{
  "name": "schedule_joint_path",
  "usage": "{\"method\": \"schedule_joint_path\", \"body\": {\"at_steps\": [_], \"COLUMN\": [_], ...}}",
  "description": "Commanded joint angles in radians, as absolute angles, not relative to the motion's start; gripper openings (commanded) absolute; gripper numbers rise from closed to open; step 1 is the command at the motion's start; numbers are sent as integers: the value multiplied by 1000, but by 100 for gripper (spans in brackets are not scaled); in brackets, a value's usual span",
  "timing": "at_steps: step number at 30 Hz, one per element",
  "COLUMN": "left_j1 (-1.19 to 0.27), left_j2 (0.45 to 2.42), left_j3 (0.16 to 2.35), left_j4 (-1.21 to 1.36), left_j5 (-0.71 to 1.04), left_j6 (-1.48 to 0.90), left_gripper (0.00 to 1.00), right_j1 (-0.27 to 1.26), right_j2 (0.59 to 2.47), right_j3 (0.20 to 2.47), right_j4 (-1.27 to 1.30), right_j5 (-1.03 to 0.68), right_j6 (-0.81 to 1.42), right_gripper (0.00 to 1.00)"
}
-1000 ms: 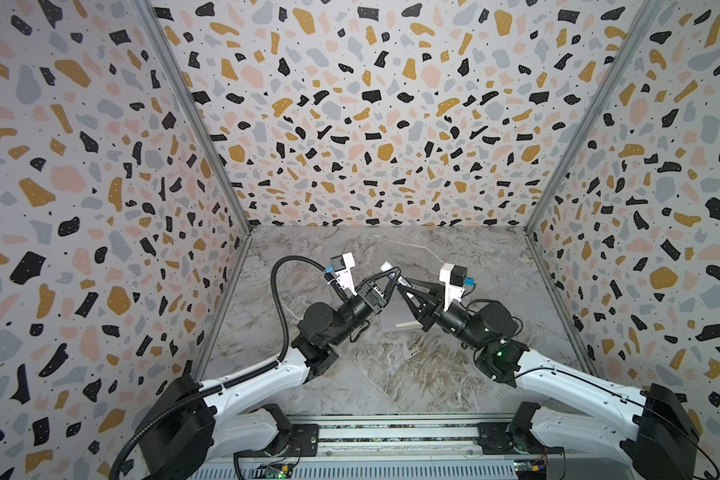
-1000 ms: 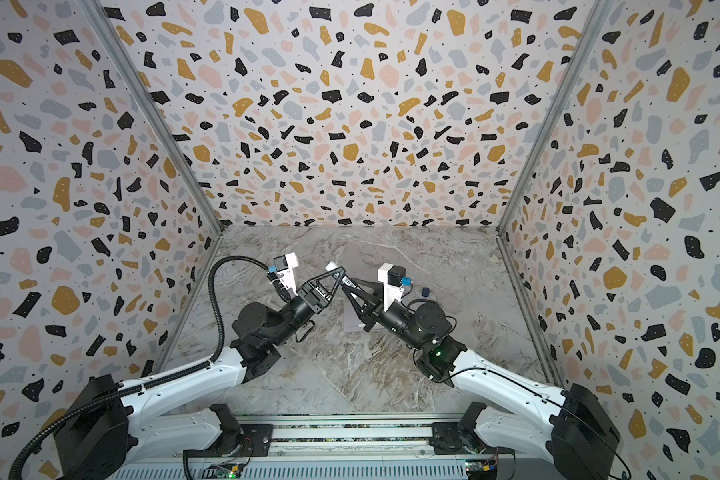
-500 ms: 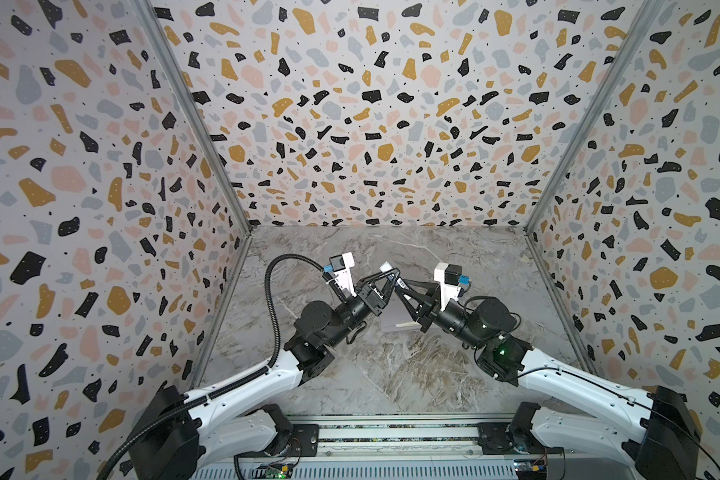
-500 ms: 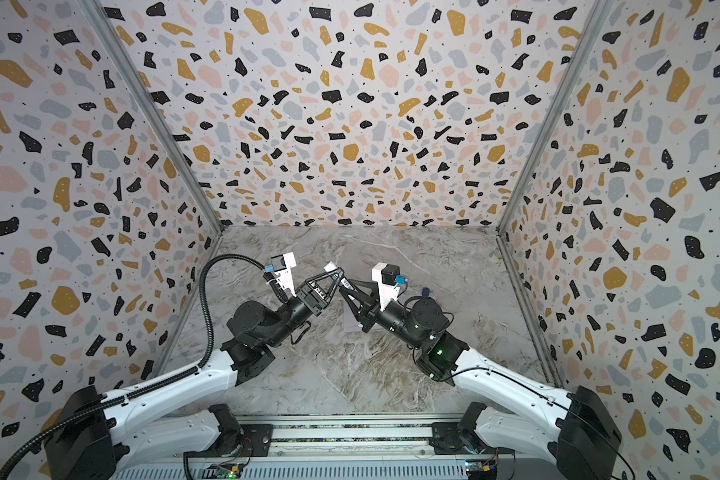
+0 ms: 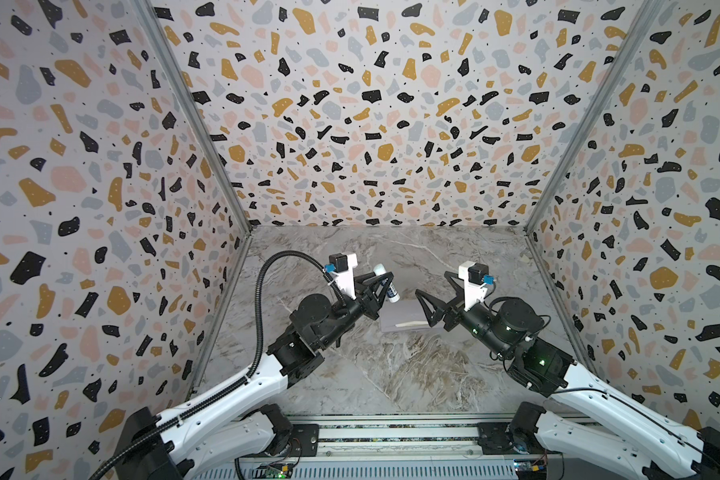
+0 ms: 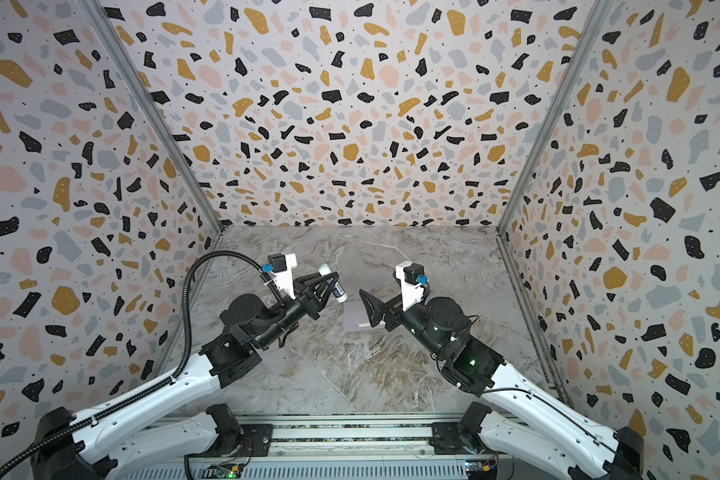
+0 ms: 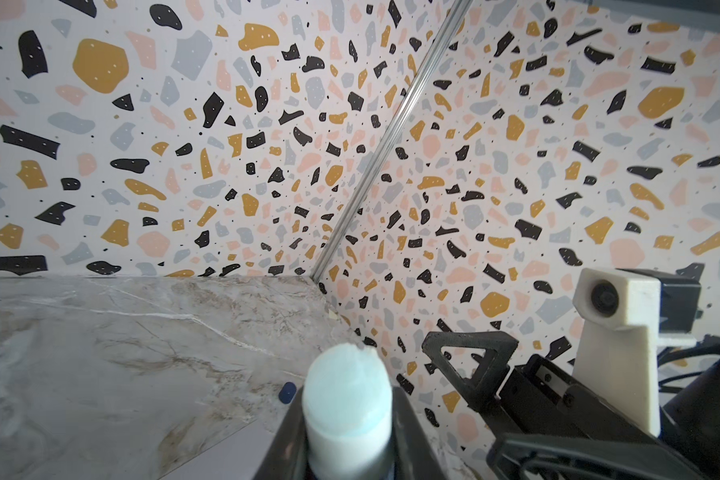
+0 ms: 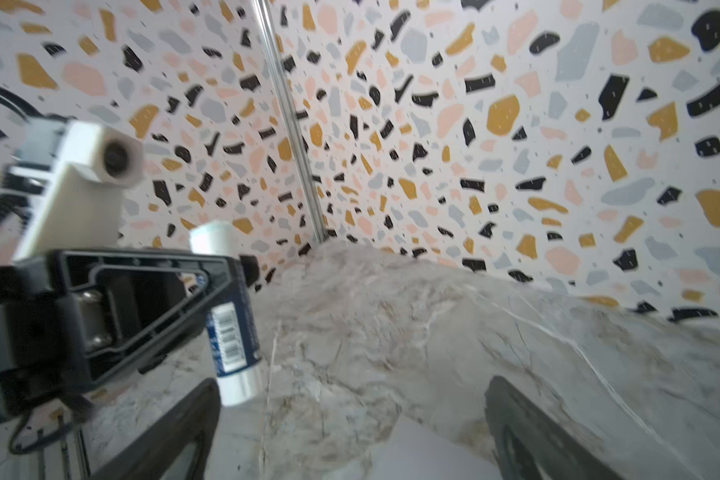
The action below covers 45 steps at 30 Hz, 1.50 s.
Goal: Place the letter into the envelope and seal it
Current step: 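Open the right gripper and withdraw it while the left gripper keeps the glue stick, then lower the open right gripper onto the envelope near its flap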
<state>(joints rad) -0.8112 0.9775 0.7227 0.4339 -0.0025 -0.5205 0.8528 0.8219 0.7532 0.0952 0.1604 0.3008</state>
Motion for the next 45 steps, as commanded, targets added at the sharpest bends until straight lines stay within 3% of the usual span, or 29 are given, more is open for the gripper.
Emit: {"method": "schedule_joint_path", "body": {"at_steps": [1,14,22,35,45], "left_j1": [-811,-811,-811,-810,-811], "left_j2": [963,956,951,960,976], "left_j3": [762,747,746,749,758], "left_j4": [391,357,344,338,333], "left_j5": [-1,11,8,8,12], "left_j6": [-426,-413,-400,-393,-393], "left_gripper": [0,0,0,0,0], "right_j1": [828,790,793,792,774], "right_j2": [807,862,931,1060,1183], "right_j3": [758,626,527,464,489], "right_j4": [-73,-146,-47,129,170], "right_j5": [203,199,142,117,121], "right_j6": [437,1060,1314,1433,1469], "right_gripper": [100,99,97,85,70]}}
